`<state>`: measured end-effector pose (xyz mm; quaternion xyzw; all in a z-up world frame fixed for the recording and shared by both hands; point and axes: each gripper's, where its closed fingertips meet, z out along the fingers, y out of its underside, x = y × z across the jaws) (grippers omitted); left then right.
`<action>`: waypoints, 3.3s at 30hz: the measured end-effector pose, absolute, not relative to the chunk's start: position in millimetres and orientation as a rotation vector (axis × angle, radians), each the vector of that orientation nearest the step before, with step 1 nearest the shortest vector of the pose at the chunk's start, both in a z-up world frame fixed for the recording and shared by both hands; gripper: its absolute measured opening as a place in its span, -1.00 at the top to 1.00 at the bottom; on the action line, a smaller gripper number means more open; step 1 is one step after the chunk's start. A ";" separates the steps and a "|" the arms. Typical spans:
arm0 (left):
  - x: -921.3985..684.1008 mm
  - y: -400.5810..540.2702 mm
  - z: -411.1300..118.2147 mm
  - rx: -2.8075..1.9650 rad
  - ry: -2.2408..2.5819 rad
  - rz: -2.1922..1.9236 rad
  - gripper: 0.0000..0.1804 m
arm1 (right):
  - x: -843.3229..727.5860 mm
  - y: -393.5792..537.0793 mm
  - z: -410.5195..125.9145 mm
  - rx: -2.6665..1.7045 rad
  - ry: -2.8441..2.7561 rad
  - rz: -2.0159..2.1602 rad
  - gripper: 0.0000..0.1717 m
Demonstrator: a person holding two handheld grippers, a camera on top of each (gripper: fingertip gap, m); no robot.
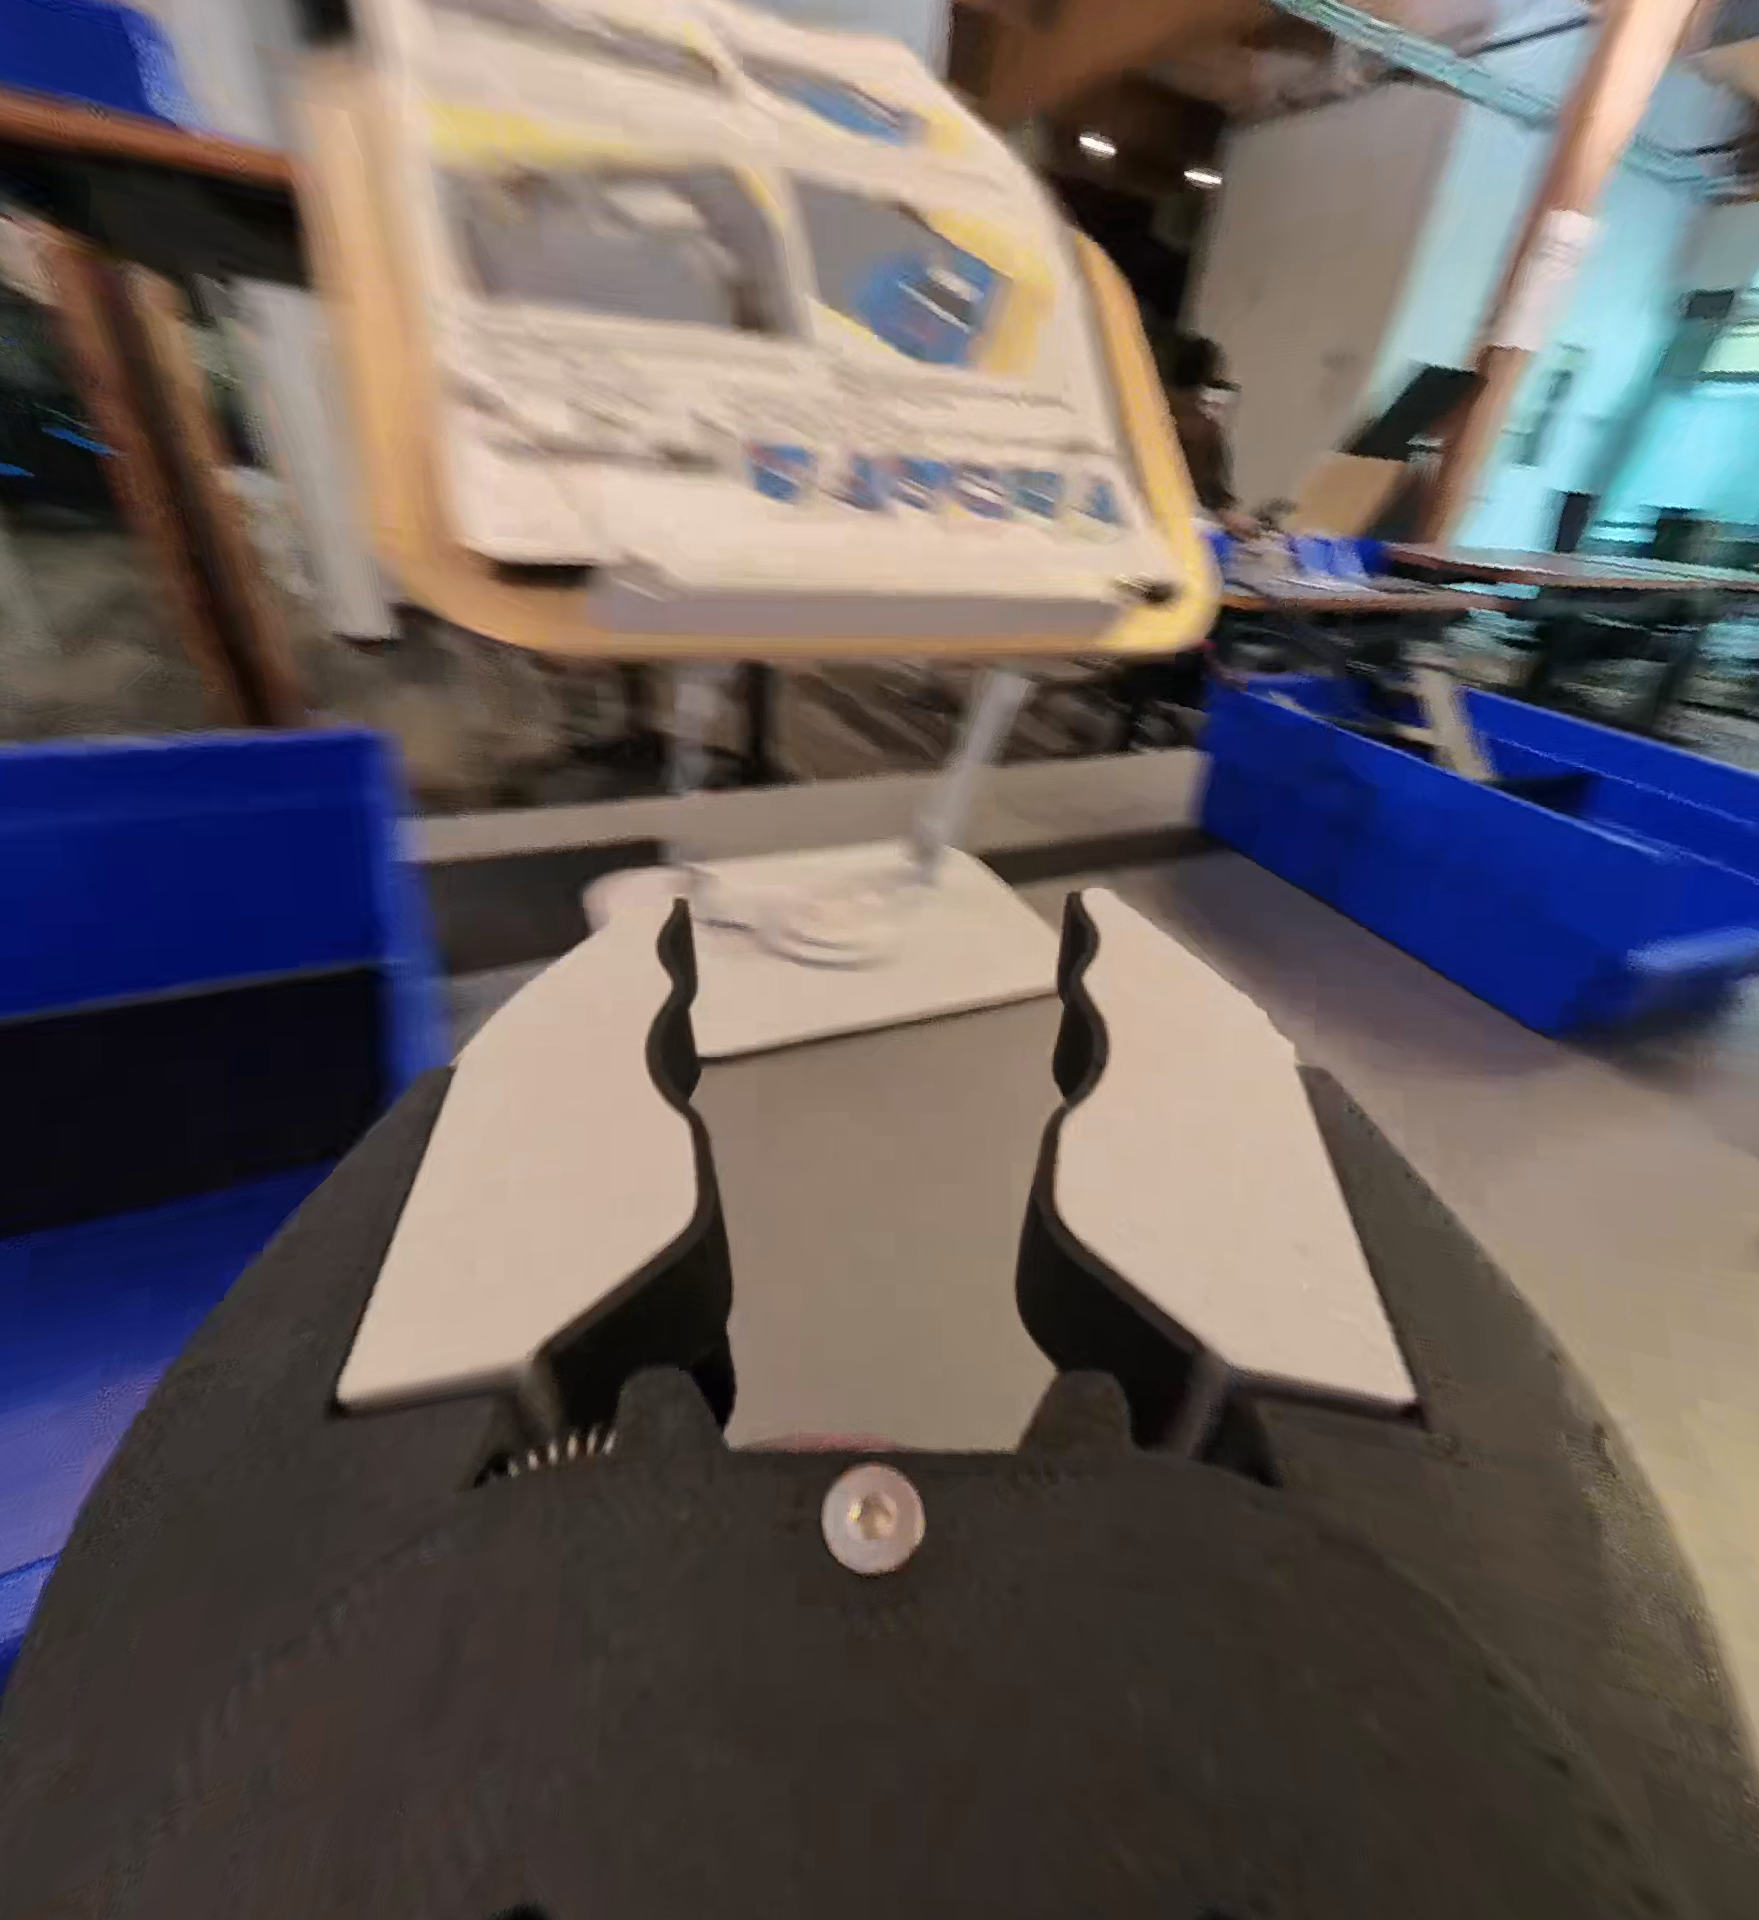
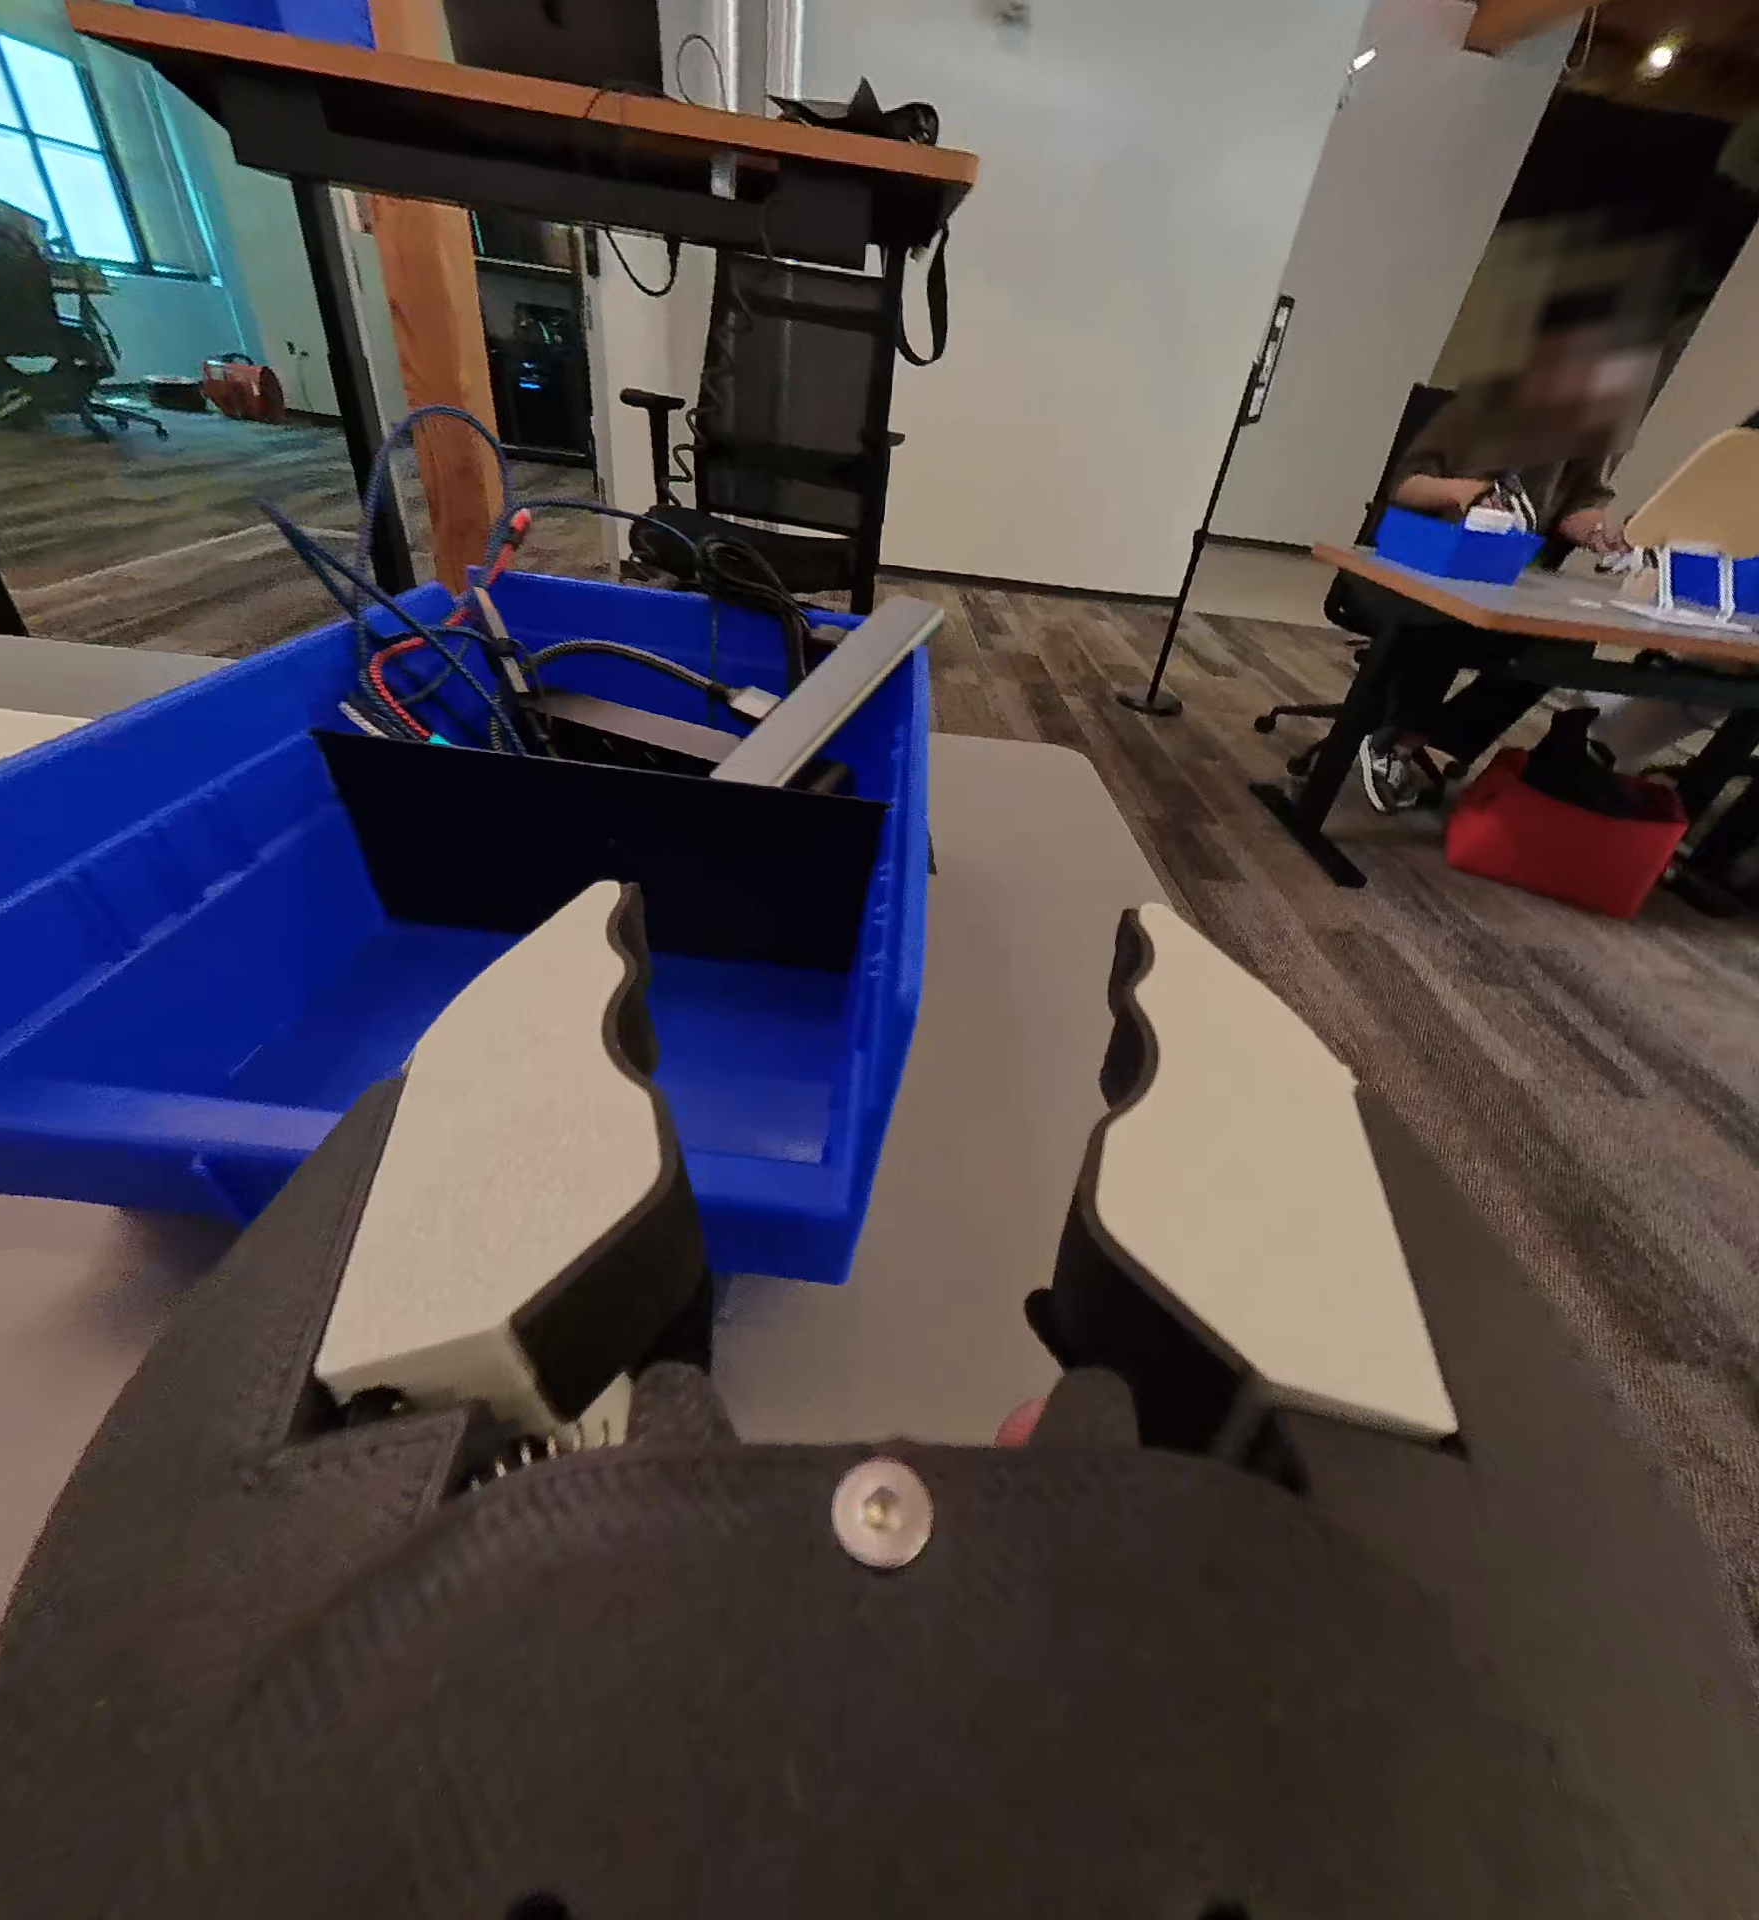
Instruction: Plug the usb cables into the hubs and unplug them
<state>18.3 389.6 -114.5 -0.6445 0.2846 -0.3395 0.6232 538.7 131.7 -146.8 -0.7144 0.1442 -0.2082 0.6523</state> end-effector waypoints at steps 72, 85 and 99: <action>-53.2 223.7 -158.2 -1.543 1.591 -1.278 0.71 | 256.6 312.4 -196.5 -1.994 -0.846 0.423 0.61; 40.1 205.4 -99.8 -1.382 1.895 -0.518 0.70 | 160.9 130.2 -123.2 -2.141 -0.790 0.421 0.23; 32.1 254.6 -168.5 -1.419 2.209 -0.248 0.85 | 110.3 81.2 -191.7 -2.403 -0.881 0.502 0.44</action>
